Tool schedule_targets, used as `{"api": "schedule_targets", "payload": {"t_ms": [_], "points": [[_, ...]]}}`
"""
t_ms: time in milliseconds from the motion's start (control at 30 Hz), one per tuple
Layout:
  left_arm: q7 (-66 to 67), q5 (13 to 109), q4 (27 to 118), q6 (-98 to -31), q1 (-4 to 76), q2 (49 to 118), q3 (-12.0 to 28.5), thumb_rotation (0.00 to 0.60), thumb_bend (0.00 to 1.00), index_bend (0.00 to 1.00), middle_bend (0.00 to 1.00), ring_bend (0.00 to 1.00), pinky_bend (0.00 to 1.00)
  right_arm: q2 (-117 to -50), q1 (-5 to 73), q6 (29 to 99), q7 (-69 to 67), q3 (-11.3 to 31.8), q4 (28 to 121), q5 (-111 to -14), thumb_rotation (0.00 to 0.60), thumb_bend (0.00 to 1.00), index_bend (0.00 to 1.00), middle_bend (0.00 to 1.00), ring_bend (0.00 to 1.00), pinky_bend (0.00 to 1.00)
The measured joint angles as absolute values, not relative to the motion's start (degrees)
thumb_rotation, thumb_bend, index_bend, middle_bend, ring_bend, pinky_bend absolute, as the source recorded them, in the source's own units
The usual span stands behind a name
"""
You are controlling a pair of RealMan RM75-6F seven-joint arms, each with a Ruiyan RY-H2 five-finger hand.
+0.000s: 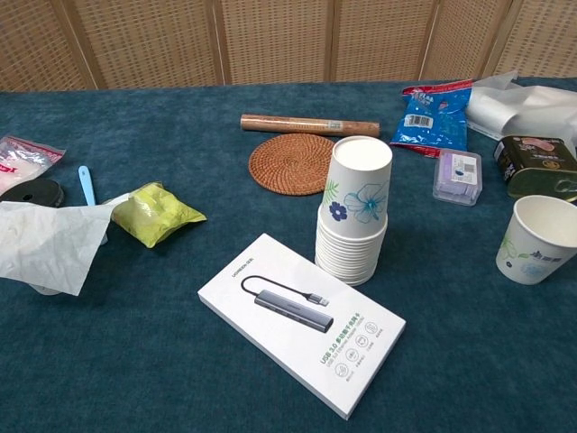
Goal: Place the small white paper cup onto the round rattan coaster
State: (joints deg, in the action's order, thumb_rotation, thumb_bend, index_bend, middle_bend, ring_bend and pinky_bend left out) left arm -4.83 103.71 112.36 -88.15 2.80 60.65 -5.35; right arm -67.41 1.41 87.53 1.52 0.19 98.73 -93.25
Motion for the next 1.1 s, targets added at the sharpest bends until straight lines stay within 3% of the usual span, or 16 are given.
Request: {"api": "schedule_targets", "payload": {"t_ms": [233, 567, 1100], "points": [[-5.33, 104.40, 114.07, -87.47, 4.06, 59.59, -4.86, 0.600, 0.46, 0.14, 0.04, 0.00, 0.00, -68.12, 4.06, 82.86, 4.47, 0.86, 101.20, -92.02, 0.600, 0.40, 0.00, 0.00, 0.00, 0.00], [-5.86, 103.39, 113.62, -86.21, 4.92, 60.13, -4.67, 0.600, 0.46, 0.14, 0.04, 0.00, 0.00, -72.44, 8.06, 75.28, 10.12, 2.14, 103.04, -85.77, 0.600, 0.28, 0.00, 0.00, 0.00, 0.00], [-7.04, 101.53, 112.05, -85.58, 5.08, 60.46, -5.18, 0.600, 0.46, 0.14, 0.04, 0.00, 0.00, -77.81, 12.47, 69.50, 12.50, 3.51, 99.67, -80.30, 0.600, 0.28, 0.00, 0.00, 0.00, 0.00]]}}
